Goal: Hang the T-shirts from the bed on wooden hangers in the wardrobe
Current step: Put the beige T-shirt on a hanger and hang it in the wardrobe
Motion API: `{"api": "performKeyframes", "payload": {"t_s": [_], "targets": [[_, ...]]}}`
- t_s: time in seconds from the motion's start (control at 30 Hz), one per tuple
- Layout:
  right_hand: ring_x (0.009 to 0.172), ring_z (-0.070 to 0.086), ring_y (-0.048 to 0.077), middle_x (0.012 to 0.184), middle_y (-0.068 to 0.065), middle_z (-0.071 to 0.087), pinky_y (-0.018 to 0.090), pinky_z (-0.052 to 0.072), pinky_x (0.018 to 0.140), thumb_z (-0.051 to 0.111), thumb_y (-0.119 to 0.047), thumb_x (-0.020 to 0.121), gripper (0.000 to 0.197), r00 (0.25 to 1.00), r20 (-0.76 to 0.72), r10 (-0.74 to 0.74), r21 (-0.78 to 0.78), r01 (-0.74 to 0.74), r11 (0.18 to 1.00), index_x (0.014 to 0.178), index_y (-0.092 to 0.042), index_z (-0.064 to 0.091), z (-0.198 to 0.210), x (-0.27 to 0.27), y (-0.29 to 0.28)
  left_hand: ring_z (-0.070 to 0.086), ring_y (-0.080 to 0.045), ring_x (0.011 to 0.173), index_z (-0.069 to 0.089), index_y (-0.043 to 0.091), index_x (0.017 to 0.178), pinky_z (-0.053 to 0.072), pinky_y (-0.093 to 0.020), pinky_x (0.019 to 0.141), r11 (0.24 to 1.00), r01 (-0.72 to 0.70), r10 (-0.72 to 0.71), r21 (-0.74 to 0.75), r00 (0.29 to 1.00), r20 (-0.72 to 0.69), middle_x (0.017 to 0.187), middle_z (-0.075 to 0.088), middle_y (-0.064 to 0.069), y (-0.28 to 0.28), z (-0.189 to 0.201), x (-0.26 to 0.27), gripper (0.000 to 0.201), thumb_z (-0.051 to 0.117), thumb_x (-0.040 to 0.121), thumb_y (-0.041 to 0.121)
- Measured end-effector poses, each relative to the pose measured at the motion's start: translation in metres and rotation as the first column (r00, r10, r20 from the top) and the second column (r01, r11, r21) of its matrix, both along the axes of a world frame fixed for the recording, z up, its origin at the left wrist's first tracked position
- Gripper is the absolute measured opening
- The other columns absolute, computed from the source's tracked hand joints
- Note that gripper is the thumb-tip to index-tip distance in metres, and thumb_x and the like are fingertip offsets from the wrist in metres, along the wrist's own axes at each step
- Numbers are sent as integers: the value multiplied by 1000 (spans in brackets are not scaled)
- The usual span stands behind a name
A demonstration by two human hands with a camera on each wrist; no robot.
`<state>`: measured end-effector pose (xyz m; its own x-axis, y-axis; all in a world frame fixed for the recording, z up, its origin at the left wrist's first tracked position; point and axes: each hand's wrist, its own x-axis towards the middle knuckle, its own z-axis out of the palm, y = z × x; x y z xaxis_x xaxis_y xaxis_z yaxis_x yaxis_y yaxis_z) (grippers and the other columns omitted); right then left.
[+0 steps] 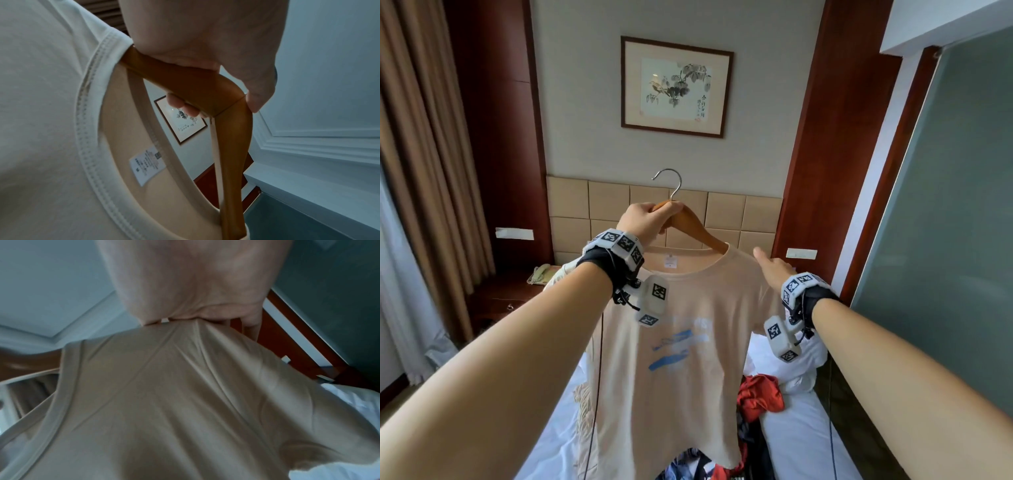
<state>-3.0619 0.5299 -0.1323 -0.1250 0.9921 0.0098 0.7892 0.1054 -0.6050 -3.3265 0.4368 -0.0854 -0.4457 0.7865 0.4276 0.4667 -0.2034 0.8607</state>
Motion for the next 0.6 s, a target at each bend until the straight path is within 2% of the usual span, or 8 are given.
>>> {"api": "performKeyframes", "payload": {"t_s": [0.17,0.23,0.27,0.33,0.4,0.43,0.53,0.6], "targets": [[135,43,37,148,22,44,40,30,113,22,-60,100,76,996,-57,-63,-28,61,998,146,-5,44,-10,6,6,61,-14,64,72,19,77,50,-31,67,999,34,-35,-5,999,-18,67,68,2,0,-1,4,53,63,65,70],[125,49,35,136,19,54,36,34,101,25,-53,102,65,994,-108,-9,20,12,1000,137,-5,52,-8,2,3,62,-15,66,73,19,79,51,-32,68,999,41,-41,-18,999,-27,68,68,1,2,0,7,55,63,65,71],[116,52,33,124,16,57,33,33,91,28,-46,104,56,990,-134,37,79,-26,997,127,-5,59,-7,-1,0,62,-15,66,74,19,80,52,-32,69,999,39,-40,-24,999,-33,69,69,-1,3,0,8,56,63,64,71],[102,53,30,102,10,58,30,27,75,39,-30,103,35,980,-154,128,327,-72,942,100,-5,63,-5,-10,-4,63,-15,68,75,19,81,54,-33,70,999,41,-42,-36,998,-45,72,71,-4,6,1,10,57,62,65,72],[93,53,29,89,4,59,33,31,69,50,-21,96,20,978,-145,151,587,-38,809,82,-10,59,-1,-19,-10,64,-15,70,75,19,82,55,-34,71,997,49,-52,-54,998,-47,71,70,-2,9,1,13,57,62,66,72],[85,54,27,82,1,59,33,36,66,54,-19,93,17,973,-147,180,653,-42,756,78,-14,57,2,-23,-13,65,-15,71,74,19,84,56,-35,73,996,57,-60,-64,997,-45,72,70,0,10,1,14,57,63,68,72],[67,60,22,70,-2,65,29,46,60,60,-25,89,11,952,-85,294,634,-176,753,80,-19,66,18,-37,-29,65,-15,74,72,18,89,58,-35,77,994,77,-79,-77,996,-29,80,70,-1,12,0,15,50,66,78,66],[71,62,22,75,-2,68,29,49,63,60,-29,85,11,937,55,346,552,-317,771,82,-26,70,26,-48,-39,64,-15,72,71,15,91,58,-35,76,994,79,-81,-78,996,-21,80,71,-2,13,-2,16,50,66,81,64]]}}
